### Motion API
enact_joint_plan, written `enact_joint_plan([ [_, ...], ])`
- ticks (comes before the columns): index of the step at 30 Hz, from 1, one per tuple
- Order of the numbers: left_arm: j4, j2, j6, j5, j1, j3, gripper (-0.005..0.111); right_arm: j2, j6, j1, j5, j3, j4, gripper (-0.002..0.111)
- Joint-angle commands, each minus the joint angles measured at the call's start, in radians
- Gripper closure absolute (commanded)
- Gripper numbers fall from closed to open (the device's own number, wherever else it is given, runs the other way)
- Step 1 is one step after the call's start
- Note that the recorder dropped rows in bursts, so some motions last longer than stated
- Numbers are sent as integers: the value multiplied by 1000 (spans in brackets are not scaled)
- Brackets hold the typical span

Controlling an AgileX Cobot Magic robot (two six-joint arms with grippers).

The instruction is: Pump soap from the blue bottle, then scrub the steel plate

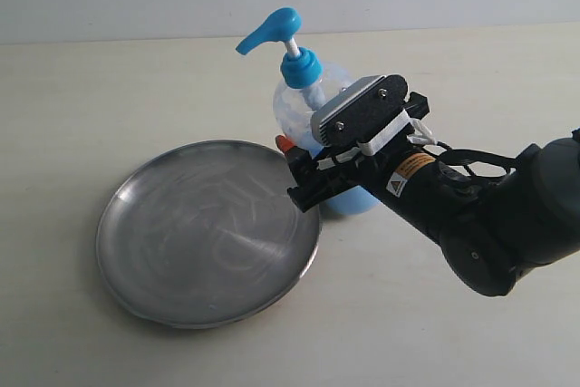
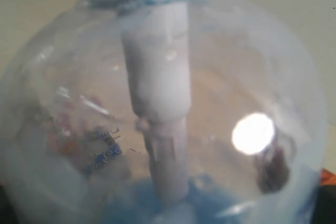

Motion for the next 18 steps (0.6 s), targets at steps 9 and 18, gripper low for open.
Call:
enact_joint_plan([
  [9, -470, 117, 349, 173, -1, -169, 107, -22, -6, 0, -53, -8, -6, 108],
  [18, -509, 201, 370, 212, -129, -320, 107, -22, -8, 0, -52, -8, -6, 108],
])
